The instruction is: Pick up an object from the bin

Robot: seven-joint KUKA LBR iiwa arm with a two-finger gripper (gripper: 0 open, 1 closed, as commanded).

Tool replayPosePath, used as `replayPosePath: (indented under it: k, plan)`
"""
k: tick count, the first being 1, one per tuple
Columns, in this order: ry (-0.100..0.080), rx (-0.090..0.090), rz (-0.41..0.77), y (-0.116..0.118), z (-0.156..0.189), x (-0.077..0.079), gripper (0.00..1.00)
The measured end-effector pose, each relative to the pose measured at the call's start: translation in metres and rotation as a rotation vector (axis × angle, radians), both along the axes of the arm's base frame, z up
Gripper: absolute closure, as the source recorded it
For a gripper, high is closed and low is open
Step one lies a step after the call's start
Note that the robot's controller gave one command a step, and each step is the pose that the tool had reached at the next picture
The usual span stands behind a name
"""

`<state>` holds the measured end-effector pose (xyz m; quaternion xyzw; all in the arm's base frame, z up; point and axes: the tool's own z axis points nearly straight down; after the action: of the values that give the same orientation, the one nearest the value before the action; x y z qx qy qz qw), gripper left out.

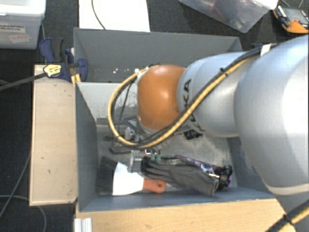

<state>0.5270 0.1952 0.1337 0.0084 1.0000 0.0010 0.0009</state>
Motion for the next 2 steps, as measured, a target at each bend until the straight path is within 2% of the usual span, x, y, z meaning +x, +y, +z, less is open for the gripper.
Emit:
replayPosePath:
  k: [1, 2]
  plan:
    - [0.0, 0.0, -0.001, 0.0, 0.0, 0.0, 0.0]
    - [0.002, 0.0, -0.189, -0.021, -0.014, 0.0, 0.0]
